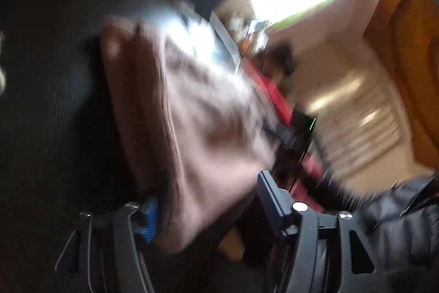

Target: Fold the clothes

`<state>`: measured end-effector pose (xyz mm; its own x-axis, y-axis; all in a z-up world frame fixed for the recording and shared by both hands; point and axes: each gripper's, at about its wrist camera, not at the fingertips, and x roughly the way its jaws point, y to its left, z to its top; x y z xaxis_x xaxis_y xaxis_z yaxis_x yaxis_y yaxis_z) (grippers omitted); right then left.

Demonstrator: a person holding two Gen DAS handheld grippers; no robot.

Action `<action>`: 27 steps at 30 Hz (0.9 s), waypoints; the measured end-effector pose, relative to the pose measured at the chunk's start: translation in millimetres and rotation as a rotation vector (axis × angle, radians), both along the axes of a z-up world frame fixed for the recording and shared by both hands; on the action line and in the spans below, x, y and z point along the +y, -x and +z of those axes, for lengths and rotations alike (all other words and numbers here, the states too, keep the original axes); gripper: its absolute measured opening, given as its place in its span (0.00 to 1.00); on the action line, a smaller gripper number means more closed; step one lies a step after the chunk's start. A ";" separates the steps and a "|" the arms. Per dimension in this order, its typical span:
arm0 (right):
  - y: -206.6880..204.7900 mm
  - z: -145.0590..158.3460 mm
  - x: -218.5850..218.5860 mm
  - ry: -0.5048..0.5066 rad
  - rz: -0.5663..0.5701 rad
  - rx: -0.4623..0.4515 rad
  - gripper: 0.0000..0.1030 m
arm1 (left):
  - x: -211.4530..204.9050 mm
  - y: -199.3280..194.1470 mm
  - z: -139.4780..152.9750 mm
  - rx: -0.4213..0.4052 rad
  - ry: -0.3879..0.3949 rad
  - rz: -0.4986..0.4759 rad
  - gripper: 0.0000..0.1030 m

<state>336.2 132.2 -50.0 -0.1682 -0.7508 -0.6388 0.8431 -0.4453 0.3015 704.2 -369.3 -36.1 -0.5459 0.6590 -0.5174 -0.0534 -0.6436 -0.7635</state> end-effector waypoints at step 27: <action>-12.7 -1.4 -9.6 -0.082 -0.005 0.103 1.00 | 9.2 49.6 9.9 0.053 -0.142 -0.197 0.55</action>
